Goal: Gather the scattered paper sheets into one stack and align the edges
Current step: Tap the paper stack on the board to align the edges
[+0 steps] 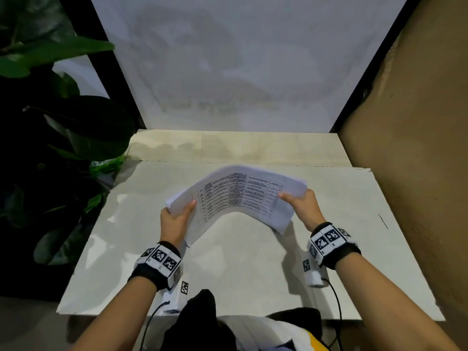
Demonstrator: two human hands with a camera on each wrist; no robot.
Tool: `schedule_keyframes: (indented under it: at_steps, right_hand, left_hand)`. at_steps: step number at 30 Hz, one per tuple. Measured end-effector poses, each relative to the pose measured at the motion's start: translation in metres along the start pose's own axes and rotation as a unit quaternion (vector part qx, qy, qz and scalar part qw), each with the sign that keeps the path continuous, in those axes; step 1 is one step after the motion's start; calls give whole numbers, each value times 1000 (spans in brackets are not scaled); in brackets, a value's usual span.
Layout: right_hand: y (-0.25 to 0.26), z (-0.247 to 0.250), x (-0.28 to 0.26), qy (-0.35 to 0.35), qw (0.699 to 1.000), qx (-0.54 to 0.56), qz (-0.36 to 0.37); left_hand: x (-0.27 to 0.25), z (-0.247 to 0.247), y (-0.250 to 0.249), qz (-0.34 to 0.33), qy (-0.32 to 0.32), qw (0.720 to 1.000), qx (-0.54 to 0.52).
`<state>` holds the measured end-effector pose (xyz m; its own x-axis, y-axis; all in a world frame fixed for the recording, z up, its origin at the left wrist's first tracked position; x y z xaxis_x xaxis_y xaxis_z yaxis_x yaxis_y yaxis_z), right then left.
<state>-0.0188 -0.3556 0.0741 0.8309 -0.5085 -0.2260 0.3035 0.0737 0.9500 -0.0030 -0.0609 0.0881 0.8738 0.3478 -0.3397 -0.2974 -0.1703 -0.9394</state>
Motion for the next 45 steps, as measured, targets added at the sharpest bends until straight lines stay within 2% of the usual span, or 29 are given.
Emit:
schedule_keyframes:
  at_steps: [5, 10, 12, 14, 18, 21, 23, 26, 28, 30, 31, 34, 37, 40, 43, 45]
  right_hand:
    - [18, 3, 2, -22, 999, -22, 28]
    - [36, 5, 7, -62, 984, -144, 88]
    - [38, 4, 10, -71, 980, -157, 98]
    - [42, 0, 9, -58, 981, -151, 110]
    - [70, -6, 3, -24, 972, -153, 178]
    - [110, -14, -6, 16, 945, -201, 257]
    - [140, -24, -15, 44, 919, -244, 306]
    - [175, -45, -30, 77, 877, -314, 355]
    - [191, -64, -41, 99, 844, -358, 387]
    - [201, -80, -53, 116, 813, -382, 423]
    - [204, -84, -55, 123, 807, -384, 431]
    - [207, -80, -51, 124, 814, -382, 419]
    - [198, -62, -35, 114, 827, -405, 374]
    - [179, -38, -12, 119, 883, -330, 311]
    - [158, -19, -2, 108, 963, -135, 207]
    - [142, -20, -7, 120, 982, -21, 147]
  left_hand:
    - [7, 1, 1, 7, 1, 1000, 9]
    - [16, -1, 3, -3, 5, 1000, 5]
    - [23, 0, 3, -16, 10, 1000, 22]
    - [33, 5, -4, -54, 8, 998, 38]
    - [50, 17, -42, -214, 13, 970, 115]
    - [62, 15, -66, -263, 62, 937, 223]
    - [59, 3, -81, -281, 127, 900, 308]
    - [34, -30, -96, -301, 235, 851, 360]
    - [12, -53, -103, -330, 248, 826, 383]
    - [-1, -65, -110, -362, 222, 830, 361]
    - [-3, -67, -112, -370, 210, 837, 346]
    - [-5, -57, -109, -354, 188, 864, 304]
    - [0, -35, -106, -309, 147, 910, 233]
    - [4, -15, -103, -267, 129, 942, 156]
    - [-2, -4, -108, -274, 127, 948, 97]
    - [-6, -2, -109, -277, 137, 949, 59]
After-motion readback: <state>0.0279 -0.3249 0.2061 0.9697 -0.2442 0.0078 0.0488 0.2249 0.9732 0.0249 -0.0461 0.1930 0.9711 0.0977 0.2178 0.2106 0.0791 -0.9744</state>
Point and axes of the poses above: each hand's wrist, its own x-axis towards the middle knuckle, its own z-axis out of the back of the hand, y = z × x, the point moved 5 cm from there along x, towards the middle knuckle, and after that the axes turned 8 degrees about -y, right-handed, at the moved point
